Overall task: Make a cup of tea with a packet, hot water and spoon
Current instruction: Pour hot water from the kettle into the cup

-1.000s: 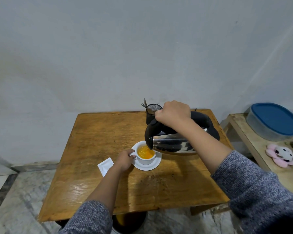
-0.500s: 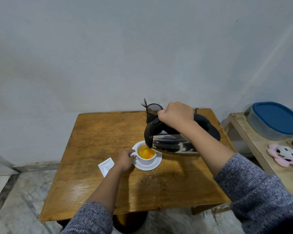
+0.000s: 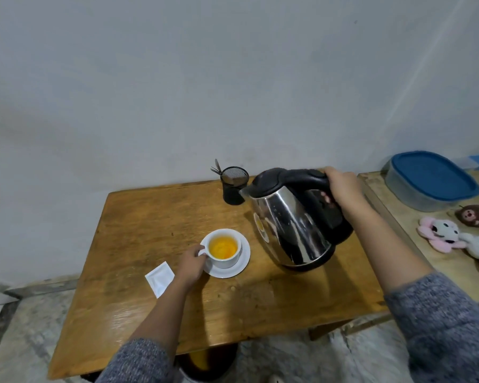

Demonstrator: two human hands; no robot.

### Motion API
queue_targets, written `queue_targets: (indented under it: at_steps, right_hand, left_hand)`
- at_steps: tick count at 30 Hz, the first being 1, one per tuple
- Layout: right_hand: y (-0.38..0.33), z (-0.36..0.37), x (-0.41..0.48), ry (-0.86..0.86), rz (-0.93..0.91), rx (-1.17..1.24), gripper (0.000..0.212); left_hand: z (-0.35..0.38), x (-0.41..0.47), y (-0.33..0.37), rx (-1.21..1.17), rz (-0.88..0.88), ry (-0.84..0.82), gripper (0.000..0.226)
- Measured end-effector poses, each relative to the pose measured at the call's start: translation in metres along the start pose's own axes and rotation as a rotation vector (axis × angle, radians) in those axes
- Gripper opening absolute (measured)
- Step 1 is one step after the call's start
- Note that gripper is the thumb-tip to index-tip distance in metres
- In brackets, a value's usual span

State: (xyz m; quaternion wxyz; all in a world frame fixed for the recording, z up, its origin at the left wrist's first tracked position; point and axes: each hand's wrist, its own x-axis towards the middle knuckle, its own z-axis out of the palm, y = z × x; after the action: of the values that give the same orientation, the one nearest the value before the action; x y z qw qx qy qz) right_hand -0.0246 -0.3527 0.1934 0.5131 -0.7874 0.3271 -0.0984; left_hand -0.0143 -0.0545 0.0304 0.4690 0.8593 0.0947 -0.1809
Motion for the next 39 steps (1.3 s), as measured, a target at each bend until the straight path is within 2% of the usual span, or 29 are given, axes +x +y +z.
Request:
queue_targets:
  at_steps: [5, 12, 16, 20, 31, 39]
  right_hand:
    - [0.022, -0.026, 0.004, 0.156, 0.117, 0.356, 0.027]
    - [0.041, -0.027, 0.009, 0.494, 0.14, 0.465, 0.03]
    - [0.049, -0.022, 0.018, 0.606, 0.189, 0.567, 0.032]
    - [0.059, -0.019, 0.03, 0.639, 0.234, 0.676, 0.032]
    - [0.083, -0.014, 0.059, 0.605, 0.181, 0.624, 0.037]
    - [0.091, -0.01, 0.073, 0.502, 0.175, 0.608, 0.036]
  left_hand:
    - [0.007, 0.002, -0.004, -0.028, 0.024, 0.038, 0.031]
    - [0.015, 0.0, -0.002, -0.099, 0.071, 0.06, 0.022]
    - [0.015, 0.002, -0.008, -0.123, 0.075, 0.052, 0.023]
    - [0.017, 0.006, -0.016, -0.118, 0.092, 0.067, 0.024]
    - [0.026, 0.01, -0.025, -0.124, 0.135, 0.14, 0.02]
    - [0.03, 0.011, -0.029, -0.149, 0.122, 0.183, 0.021]
